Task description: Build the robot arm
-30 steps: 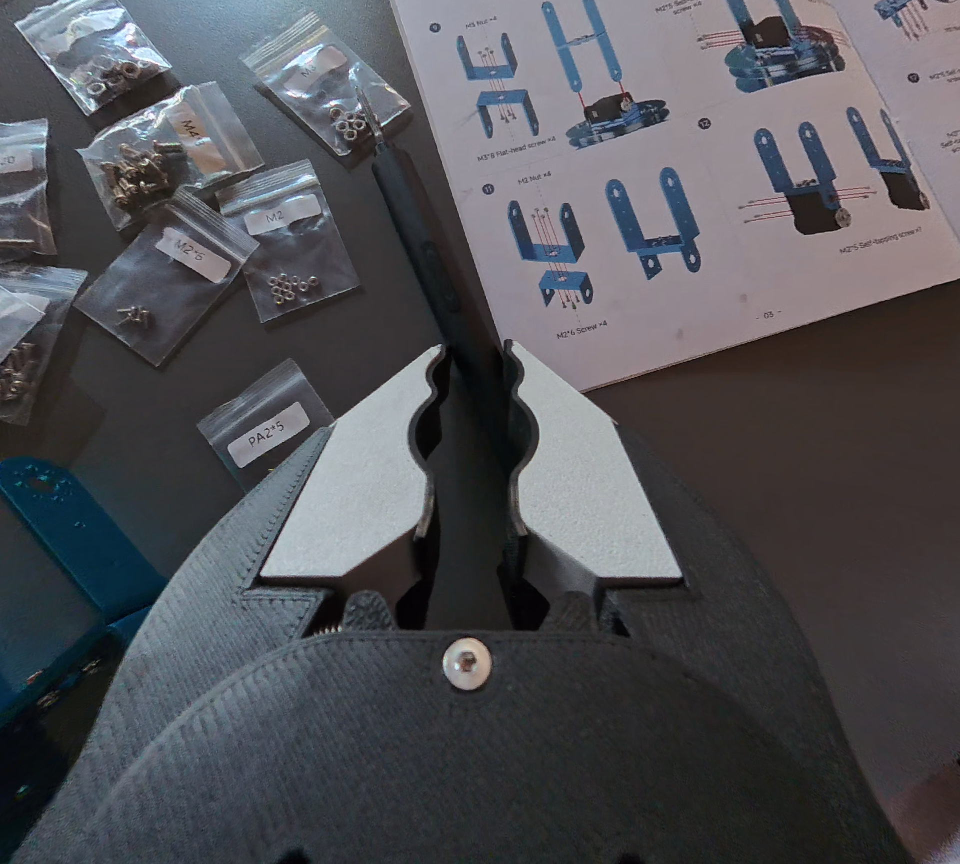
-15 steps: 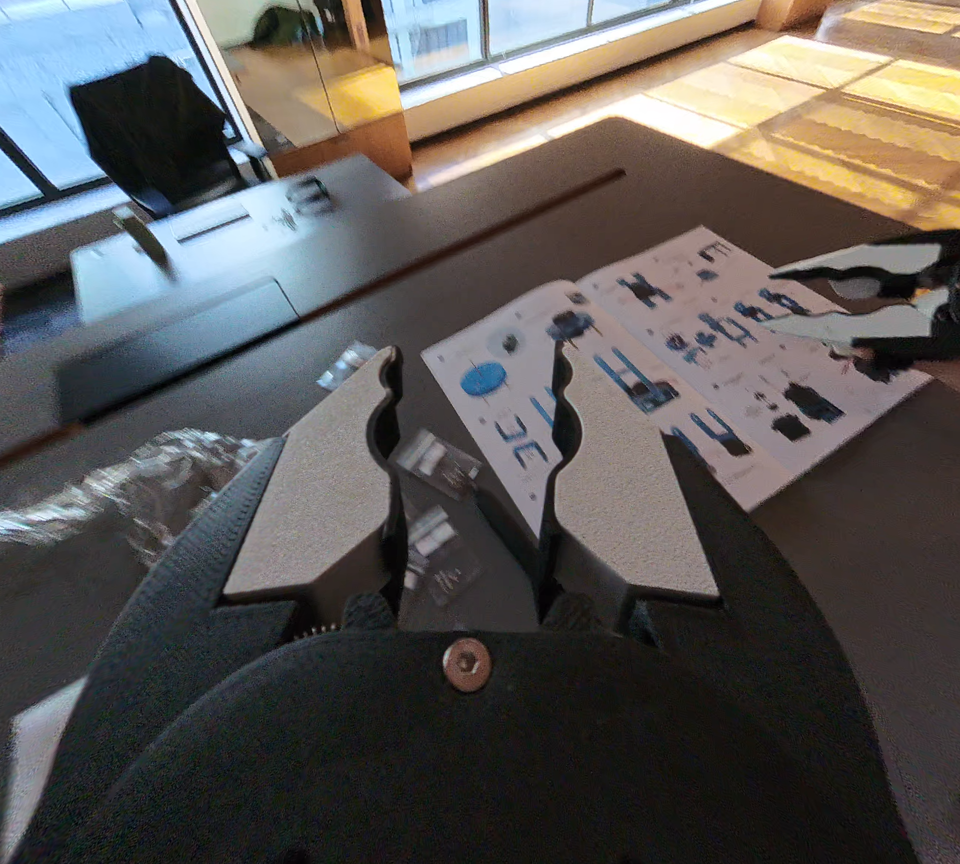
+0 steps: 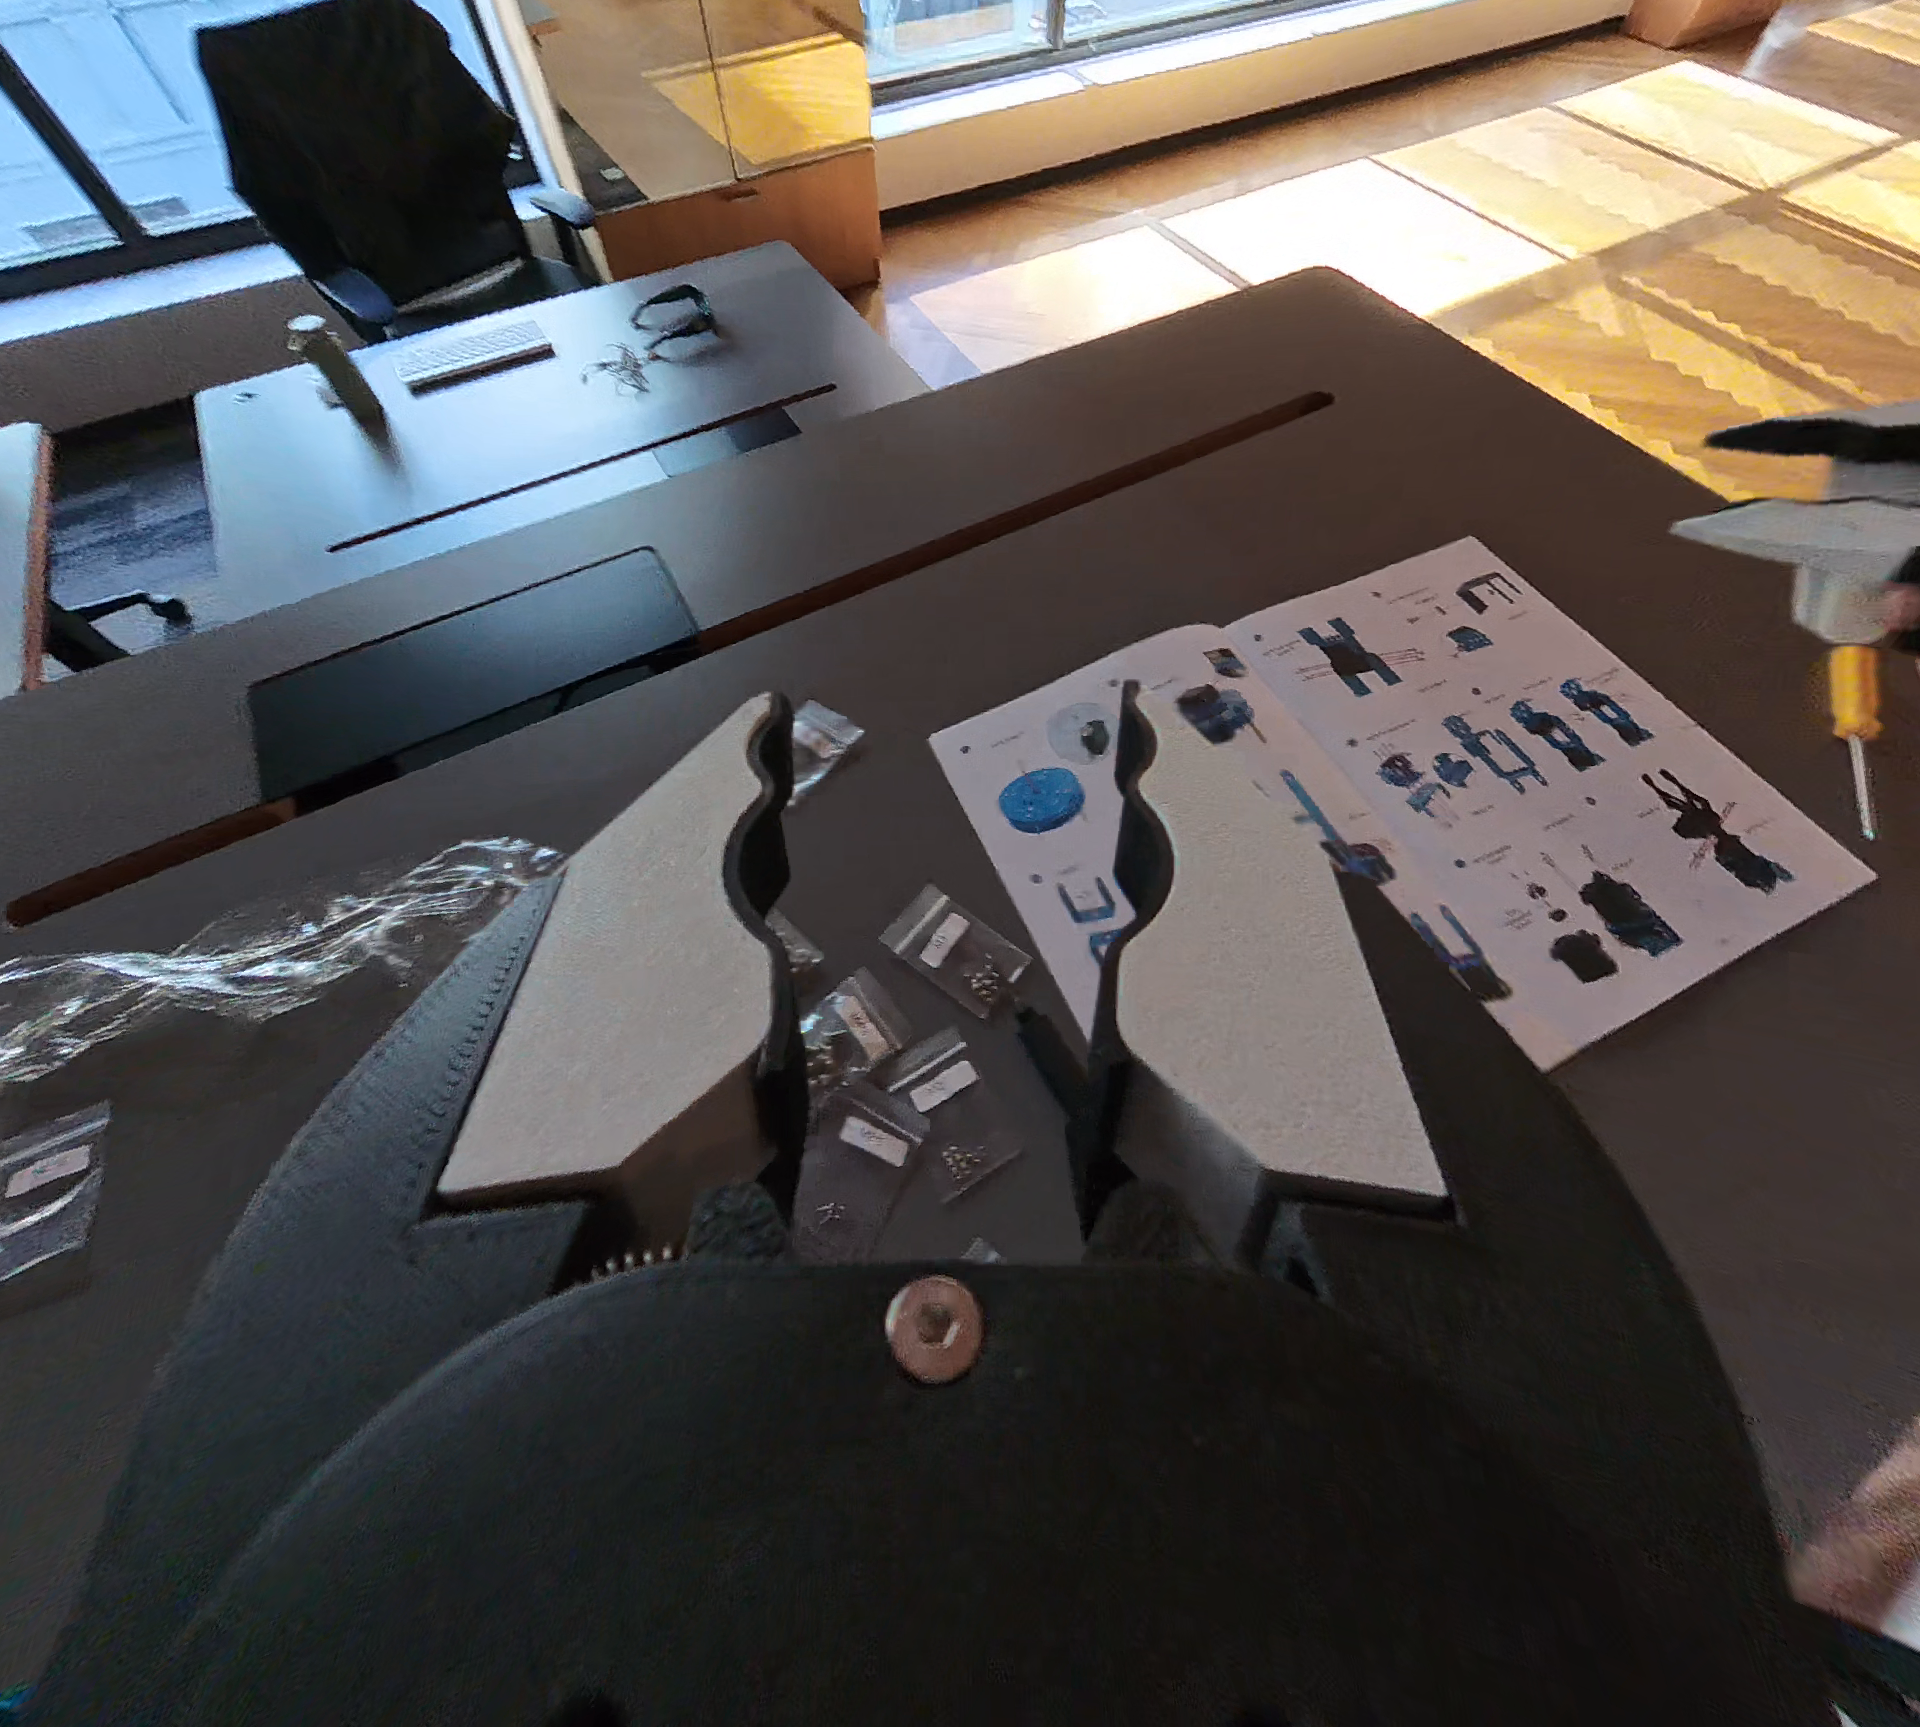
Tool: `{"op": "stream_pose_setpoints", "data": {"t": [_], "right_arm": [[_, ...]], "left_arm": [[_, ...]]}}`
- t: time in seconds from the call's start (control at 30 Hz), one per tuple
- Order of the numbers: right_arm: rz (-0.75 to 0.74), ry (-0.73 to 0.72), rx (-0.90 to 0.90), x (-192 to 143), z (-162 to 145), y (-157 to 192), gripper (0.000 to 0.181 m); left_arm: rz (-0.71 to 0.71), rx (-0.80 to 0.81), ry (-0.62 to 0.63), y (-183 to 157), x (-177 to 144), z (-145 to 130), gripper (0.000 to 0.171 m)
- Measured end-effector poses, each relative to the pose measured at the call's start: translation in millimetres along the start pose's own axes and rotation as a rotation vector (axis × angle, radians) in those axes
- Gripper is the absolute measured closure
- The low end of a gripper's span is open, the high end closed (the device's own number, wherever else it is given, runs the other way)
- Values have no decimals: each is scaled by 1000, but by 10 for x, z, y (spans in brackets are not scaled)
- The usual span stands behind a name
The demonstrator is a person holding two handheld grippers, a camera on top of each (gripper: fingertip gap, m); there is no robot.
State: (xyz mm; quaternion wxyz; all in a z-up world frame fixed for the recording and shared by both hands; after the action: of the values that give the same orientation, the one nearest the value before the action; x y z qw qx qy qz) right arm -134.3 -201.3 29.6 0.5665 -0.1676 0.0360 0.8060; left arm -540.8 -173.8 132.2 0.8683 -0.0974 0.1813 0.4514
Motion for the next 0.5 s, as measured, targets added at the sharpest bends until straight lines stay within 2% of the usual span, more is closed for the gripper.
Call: {"op": "stream_pose_setpoints", "data": {"t": [0.07,0.1,0.2,0.3,0.37,0.5], "right_arm": [[70,0,-10,16,453,185,130],[75,51,-38,56,615,274,130],[14,235,-132,291,893,510,127],[53,377,-205,640,897,777,122],[94,394,-196,844,823,873,124],[90,452,-226,1126,775,807,127]], "left_arm": [[72,13,-6,112,-38,-14,112],[97,35,20,149,-17,-44,112],[163,47,136,237,192,-146,107],[269,127,208,274,552,-208,104],[401,234,304,339,773,-307,100],[634,517,467,406,1078,-487,97]]}}
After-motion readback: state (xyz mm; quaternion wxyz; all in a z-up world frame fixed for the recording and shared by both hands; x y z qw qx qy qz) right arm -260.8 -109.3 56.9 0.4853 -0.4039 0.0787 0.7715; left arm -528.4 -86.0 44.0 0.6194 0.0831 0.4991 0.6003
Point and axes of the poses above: each gripper's, where its closed fingertips meet, x out along the fingers, z out of its top, y = z × x across the jaws, the point moved 7 cm from there along -x, back along the fingers
